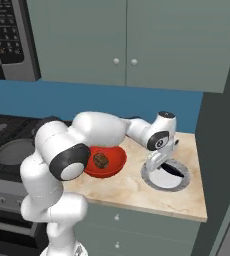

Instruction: Place the fish on the plate and place the potato on the same plate.

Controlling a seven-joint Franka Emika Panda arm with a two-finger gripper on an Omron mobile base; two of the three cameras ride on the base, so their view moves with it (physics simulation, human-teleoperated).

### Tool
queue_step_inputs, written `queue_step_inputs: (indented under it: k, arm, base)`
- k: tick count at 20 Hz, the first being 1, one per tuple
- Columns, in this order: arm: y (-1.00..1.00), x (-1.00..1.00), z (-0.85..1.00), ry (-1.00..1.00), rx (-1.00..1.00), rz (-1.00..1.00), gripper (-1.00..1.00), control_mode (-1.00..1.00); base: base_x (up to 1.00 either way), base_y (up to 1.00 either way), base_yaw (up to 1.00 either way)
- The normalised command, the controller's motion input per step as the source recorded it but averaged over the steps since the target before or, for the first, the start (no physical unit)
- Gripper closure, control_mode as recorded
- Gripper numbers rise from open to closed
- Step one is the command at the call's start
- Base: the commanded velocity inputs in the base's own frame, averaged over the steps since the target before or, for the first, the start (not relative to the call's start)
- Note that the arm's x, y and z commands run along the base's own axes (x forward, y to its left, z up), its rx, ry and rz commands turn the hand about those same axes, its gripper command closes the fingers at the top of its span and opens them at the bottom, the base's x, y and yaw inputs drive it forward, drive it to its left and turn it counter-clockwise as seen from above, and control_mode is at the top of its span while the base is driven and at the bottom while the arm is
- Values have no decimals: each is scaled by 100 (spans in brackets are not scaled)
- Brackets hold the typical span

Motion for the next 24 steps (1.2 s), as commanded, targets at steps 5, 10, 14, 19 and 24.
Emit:
queue_step_inputs:
  k: [5,10,14,19,24]
  arm:
    - [2,48,-29,3,0,2,100,-100]
    - [0,15,-33,3,1,0,100,-100]
    - [0,1,-47,2,2,0,100,-100]
    - [0,0,-29,1,3,0,100,-100]
    - [12,0,-7,0,0,0,-100,-100]
  base:
    - [0,0,0]
    - [0,0,0]
    - [0,0,0]
    - [0,0,0]
    - [0,0,0]
